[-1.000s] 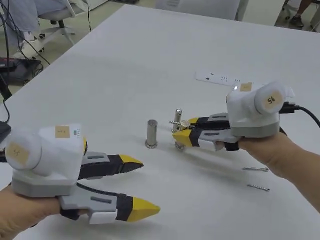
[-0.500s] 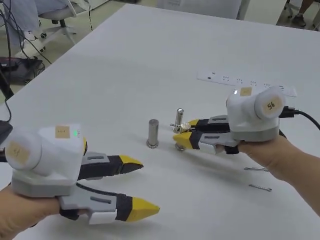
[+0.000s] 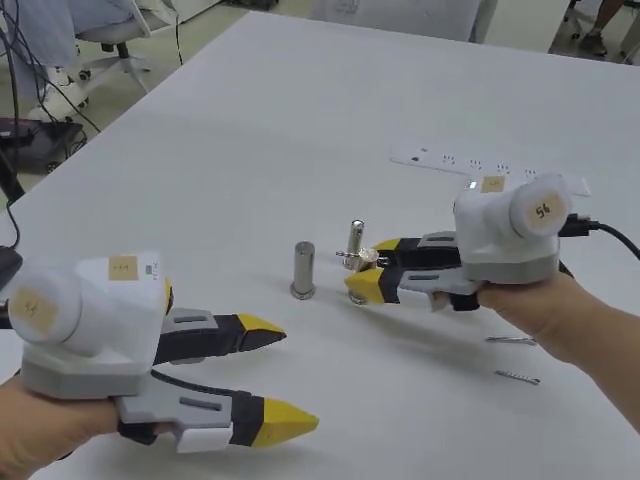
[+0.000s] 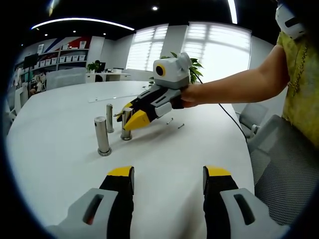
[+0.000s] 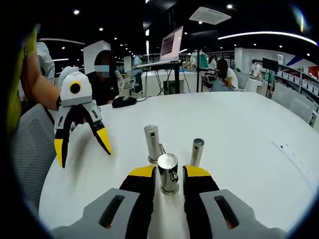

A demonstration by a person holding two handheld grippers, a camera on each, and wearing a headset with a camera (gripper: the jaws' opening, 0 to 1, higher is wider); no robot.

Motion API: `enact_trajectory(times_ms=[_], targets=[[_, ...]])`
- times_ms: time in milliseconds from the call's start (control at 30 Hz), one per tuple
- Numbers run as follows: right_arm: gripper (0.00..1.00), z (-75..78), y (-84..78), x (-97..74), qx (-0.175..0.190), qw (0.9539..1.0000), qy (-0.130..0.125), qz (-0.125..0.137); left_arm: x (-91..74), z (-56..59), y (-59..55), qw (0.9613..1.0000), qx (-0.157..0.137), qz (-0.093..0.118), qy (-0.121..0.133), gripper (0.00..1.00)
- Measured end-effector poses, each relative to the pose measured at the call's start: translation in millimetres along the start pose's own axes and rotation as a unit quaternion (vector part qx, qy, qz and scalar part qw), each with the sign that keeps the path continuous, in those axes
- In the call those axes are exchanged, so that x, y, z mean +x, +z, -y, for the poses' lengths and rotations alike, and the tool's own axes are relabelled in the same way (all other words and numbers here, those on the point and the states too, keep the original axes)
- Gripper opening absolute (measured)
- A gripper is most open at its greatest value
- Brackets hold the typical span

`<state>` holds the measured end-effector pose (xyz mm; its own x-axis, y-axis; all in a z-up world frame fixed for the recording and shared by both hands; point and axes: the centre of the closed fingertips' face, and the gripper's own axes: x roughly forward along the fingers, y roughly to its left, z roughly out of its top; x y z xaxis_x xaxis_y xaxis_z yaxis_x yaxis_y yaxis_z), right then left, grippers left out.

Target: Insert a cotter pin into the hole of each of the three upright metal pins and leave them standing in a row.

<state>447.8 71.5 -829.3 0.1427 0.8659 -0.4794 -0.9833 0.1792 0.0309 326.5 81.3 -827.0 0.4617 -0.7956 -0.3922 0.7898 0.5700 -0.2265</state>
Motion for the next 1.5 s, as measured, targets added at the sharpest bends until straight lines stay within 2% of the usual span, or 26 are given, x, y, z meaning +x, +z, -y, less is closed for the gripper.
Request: enact_trajectory(times_ms=[567,1100,1300,1500], targets=[[0.26,1.5,-0.3,-9.6,0.012,0.9998,-0.015,0.008,-1.1,-4.1,2.4,1.0000,0.000,0.006,0.004,0.55],[0.26,1.0,15.1,-24.4,0.008,0.9992,-0.030,0.026,-4.0,-6.6,3.9,0.9999,-0.001,0.009,0.009,0.54],[0.26,-0.9,29.1,-38.3,0.000,0.9983,-0.041,0.042,-10.2,-25.6,12.6,0.9993,-0.005,0.024,0.027,0.54],[0.26,-7.0,40.7,-50.0,-0.013,0.9975,-0.049,0.050,-11.8,-44.9,17.9,0.9988,-0.004,0.028,0.041,0.53]])
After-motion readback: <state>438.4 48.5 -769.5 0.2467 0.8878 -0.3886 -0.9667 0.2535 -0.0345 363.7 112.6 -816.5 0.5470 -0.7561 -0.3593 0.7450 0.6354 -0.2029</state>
